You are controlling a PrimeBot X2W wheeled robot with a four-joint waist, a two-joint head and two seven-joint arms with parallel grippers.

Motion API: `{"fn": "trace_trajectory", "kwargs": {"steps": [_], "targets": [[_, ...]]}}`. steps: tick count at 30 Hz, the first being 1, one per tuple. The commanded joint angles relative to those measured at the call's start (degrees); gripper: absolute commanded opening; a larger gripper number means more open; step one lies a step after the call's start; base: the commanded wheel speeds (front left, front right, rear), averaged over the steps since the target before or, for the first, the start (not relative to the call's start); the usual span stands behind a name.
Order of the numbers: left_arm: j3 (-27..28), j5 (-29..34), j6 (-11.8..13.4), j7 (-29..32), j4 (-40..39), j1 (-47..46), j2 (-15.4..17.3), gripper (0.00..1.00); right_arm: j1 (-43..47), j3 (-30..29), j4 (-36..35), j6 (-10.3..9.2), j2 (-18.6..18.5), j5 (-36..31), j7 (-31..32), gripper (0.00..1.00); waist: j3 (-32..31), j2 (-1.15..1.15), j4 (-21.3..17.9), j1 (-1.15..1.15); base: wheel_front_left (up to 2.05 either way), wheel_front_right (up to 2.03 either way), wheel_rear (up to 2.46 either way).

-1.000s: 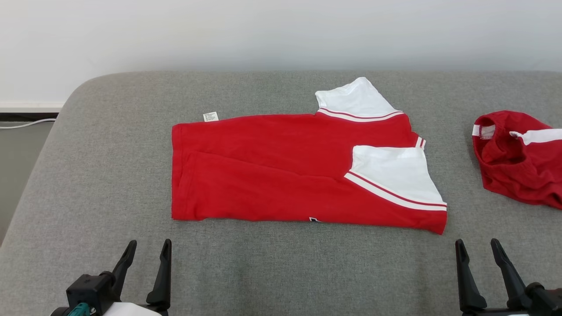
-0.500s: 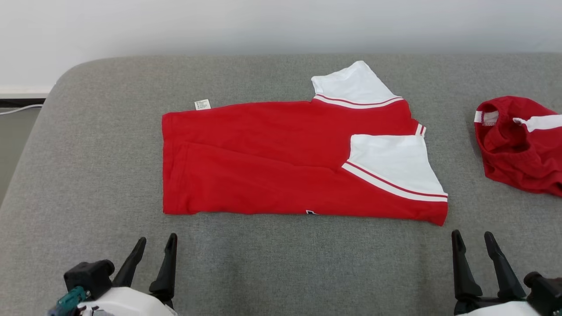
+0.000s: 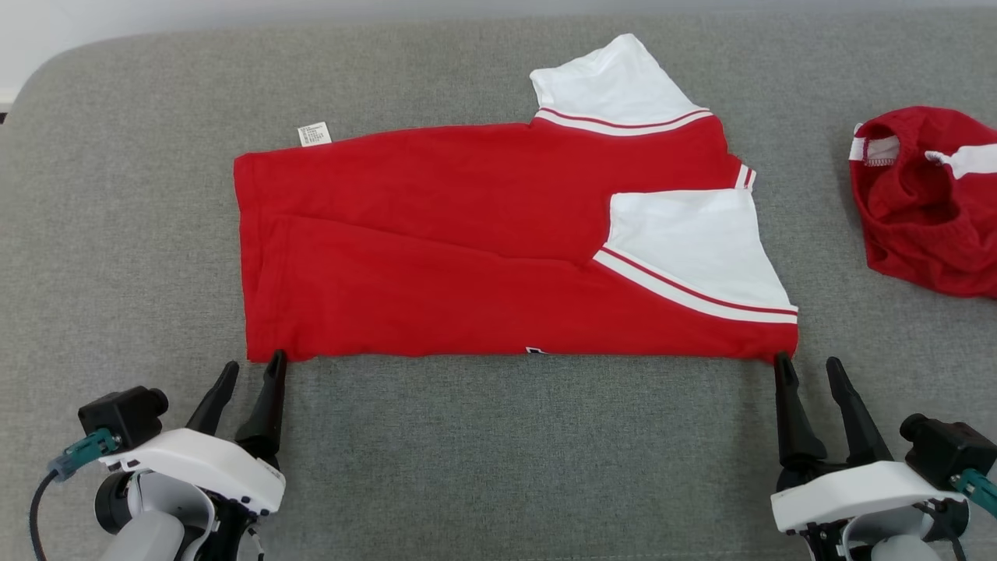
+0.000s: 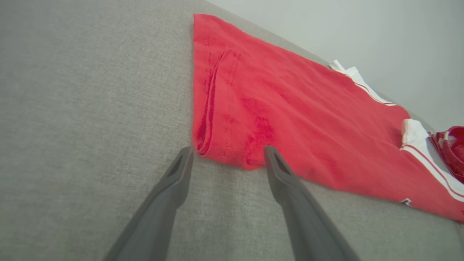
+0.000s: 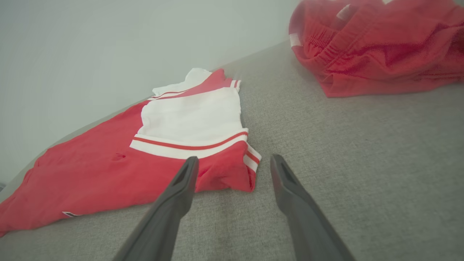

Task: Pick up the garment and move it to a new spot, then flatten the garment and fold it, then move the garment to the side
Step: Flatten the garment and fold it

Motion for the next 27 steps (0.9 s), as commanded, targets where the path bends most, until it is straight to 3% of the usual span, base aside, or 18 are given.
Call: {"fn": "trace_trajectory", "kwargs": {"steps": [1,11,24,25,26,27], "targets": [[2.43,-0.82,-0.98,0.23,0.55,-3.13,1.25,1.00,-1.75,1.60,-0.53,0.08,-0.71,0.64,-0.66,1.00,1.23,0.00,-0.24,0.00,0.00,0.00,0.00],[2.78,-2.35,-4.62,0.74,6.64,-8.33,1.11,1.00,-5.49,2.57,3.77,0.08,-1.11,1.76,-0.63,1.00,3.70,0.00,-0.64,0.00,0.00,0.00,0.00],[1.49,-3.08,-7.32,1.80,10.84,-12.51,0.19,0.99,-10.69,6.57,9.33,0.08,-0.94,5.16,0.58,1.00,5.52,0.00,-0.54,0.00,0.00,0.00,0.00],[1.42,-3.14,-7.47,1.77,11.14,-12.71,0.11,0.85,-10.99,6.92,9.58,0.08,-0.97,5.35,0.56,0.84,5.59,0.00,-0.52,0.00,0.00,0.00,0.00],[1.32,-3.22,-7.61,1.83,11.45,-12.90,0.01,0.66,-11.23,7.23,9.82,0.08,-1.02,5.59,0.53,0.54,5.63,0.00,-0.49,0.00,0.00,0.00,0.00],[1.11,-3.38,-7.78,2.16,11.76,-13.05,-0.14,0.40,-11.42,7.54,10.03,0.08,-1.07,5.84,0.51,0.46,5.67,0.00,-0.46,0.00,0.00,0.00,0.00]]}}
